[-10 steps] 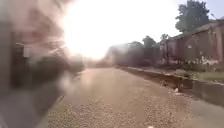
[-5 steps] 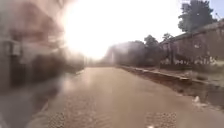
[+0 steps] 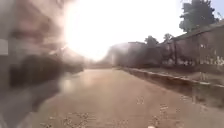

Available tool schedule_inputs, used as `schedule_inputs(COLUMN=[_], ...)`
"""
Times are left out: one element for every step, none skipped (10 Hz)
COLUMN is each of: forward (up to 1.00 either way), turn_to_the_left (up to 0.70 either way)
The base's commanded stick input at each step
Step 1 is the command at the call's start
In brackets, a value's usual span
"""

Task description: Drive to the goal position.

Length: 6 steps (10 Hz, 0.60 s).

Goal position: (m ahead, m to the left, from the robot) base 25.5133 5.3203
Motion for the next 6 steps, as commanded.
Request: schedule_inputs(forward=[1.0,1.0,1.0,1.0,1.0,1.0], turn_to_the_left=[0.0,0.0,0.0,0.0,0.0,0.0])
